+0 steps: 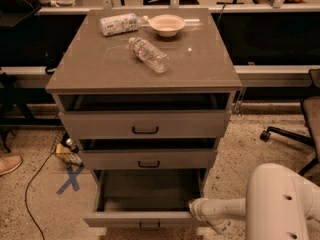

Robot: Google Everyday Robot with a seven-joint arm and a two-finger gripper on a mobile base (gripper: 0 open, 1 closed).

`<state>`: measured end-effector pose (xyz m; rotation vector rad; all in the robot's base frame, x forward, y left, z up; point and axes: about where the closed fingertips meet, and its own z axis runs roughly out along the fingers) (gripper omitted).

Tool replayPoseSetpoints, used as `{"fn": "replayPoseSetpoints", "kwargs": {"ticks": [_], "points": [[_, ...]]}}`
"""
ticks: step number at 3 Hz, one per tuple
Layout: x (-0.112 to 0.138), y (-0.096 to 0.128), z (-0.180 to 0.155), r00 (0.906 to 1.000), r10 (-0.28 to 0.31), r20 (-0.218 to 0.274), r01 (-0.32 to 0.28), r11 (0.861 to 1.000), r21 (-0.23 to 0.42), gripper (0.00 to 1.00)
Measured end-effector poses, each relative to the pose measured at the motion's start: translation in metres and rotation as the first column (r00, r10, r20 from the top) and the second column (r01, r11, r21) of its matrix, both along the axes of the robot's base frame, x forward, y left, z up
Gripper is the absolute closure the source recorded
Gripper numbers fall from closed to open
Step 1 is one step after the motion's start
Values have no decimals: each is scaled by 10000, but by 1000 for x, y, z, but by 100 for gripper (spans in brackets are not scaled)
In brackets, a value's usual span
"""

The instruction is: Open bottom drawer

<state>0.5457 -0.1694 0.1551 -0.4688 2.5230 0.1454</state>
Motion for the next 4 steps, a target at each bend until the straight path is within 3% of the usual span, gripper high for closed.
{"fn": "replayPoseSetpoints", "kwargs": {"ticks": [1,2,3,4], "points": [[-26,0,-2,9984,-484,-291,487,9988,80,100],[-26,0,-2,9984,-485,-291,487,9988,80,100],[-55,2,-4,9955,-830,-462,842,9961,253,100],[-62,6,0,9965,-725,-427,737,9969,268,100]]}}
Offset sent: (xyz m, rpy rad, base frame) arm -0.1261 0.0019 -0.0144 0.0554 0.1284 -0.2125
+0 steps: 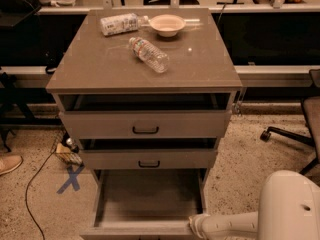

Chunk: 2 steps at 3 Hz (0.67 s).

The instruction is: Open bottom drawer

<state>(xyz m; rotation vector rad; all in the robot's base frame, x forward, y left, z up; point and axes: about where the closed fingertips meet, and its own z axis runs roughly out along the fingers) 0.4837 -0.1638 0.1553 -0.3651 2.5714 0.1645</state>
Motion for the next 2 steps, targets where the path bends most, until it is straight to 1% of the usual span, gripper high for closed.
{"fn": "replayPoseSetpoints", "kwargs": {"ticks": [1,2], "points": [[1,14,51,9893,1132,921,-1103,9933,-356,100],[7,26,89,9659,2033,1604,-1945,9785,-690,100]]}}
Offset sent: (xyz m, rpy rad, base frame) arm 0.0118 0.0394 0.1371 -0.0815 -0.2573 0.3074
